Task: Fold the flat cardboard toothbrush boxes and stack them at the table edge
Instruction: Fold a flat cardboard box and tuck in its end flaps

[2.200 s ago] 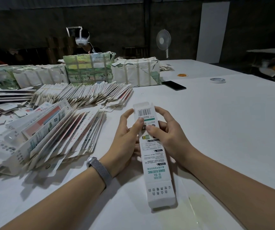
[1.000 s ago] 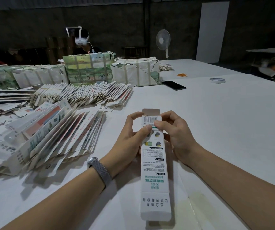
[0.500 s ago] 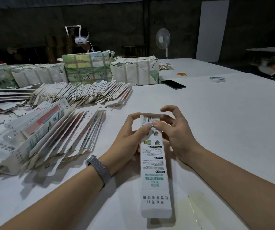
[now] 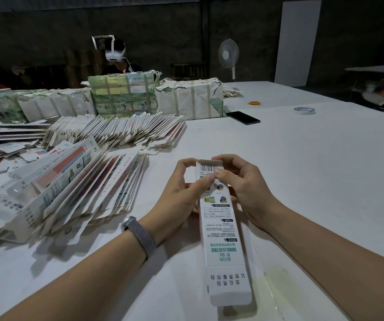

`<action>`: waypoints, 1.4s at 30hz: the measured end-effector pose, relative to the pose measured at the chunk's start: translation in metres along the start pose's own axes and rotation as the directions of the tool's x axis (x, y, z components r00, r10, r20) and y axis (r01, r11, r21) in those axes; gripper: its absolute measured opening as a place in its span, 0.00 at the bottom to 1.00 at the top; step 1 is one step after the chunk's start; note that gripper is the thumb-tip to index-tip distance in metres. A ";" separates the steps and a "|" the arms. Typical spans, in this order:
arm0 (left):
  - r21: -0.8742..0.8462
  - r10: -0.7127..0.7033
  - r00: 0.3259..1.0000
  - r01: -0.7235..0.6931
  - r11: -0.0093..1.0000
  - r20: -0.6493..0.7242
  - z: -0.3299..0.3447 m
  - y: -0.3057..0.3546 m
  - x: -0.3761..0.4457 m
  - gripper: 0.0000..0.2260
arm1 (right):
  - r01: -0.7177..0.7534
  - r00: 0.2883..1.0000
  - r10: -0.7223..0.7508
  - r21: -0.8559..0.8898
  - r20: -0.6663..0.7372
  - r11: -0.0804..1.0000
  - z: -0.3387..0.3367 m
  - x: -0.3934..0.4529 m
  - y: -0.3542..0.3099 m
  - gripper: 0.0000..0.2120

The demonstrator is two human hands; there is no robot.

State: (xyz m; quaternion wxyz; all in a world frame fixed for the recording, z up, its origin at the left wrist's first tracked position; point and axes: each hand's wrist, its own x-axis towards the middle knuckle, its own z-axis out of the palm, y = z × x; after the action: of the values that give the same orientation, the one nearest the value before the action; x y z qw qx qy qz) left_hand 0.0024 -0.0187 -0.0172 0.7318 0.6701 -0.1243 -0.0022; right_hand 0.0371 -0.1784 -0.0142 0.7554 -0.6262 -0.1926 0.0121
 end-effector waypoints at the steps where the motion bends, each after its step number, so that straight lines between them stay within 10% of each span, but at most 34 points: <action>1: 0.002 -0.005 1.000 0.005 1.000 0.002 0.001 0.001 -0.001 0.22 | -0.004 1.000 0.004 0.011 0.003 1.000 0.000 0.000 0.000 0.11; 42: 0.072 -0.081 0.990 0.073 0.995 0.118 0.003 0.000 0.000 0.21 | -0.117 0.991 0.105 -0.157 -0.087 0.981 0.001 0.005 -0.004 0.16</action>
State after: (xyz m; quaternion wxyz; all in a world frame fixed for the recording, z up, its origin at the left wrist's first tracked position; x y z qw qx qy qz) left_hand 0.0013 -0.0219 -0.0172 0.6993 0.6974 -0.1422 -0.0669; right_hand 0.0407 -0.1772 -0.0084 0.7072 -0.6952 -0.1279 0.0139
